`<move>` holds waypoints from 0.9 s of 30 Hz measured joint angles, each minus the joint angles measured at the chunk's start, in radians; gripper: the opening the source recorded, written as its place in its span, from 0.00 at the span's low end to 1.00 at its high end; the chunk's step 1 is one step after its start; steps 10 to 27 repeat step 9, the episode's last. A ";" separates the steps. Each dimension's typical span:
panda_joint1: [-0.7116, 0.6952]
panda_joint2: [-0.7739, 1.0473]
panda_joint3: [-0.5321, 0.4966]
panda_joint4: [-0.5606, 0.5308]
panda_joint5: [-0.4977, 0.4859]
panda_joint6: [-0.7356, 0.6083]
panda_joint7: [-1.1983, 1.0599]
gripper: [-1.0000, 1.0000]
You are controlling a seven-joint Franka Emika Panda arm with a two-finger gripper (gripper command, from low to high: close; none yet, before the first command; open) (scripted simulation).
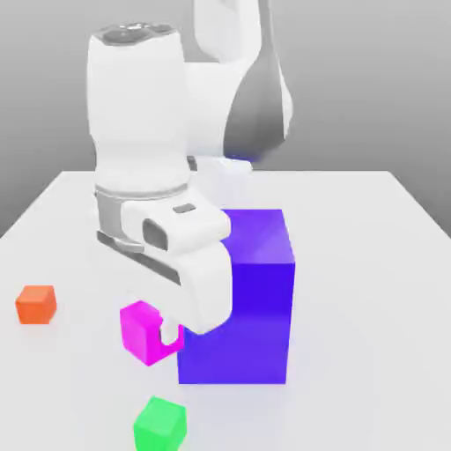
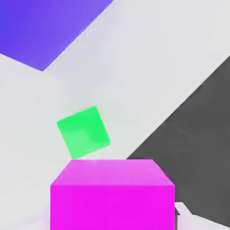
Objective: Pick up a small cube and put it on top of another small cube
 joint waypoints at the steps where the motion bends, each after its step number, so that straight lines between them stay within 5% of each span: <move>1: -0.003 0.033 -0.002 -0.006 -0.006 0.020 -0.016 0.00; 5: -0.002 0.170 -0.008 -0.007 -0.027 0.140 -0.021 0.00; 6: -0.002 0.201 -0.010 -0.005 -0.031 0.168 -0.018 1.00; 27: -0.002 0.201 -0.010 -0.005 -0.031 0.168 -0.018 1.00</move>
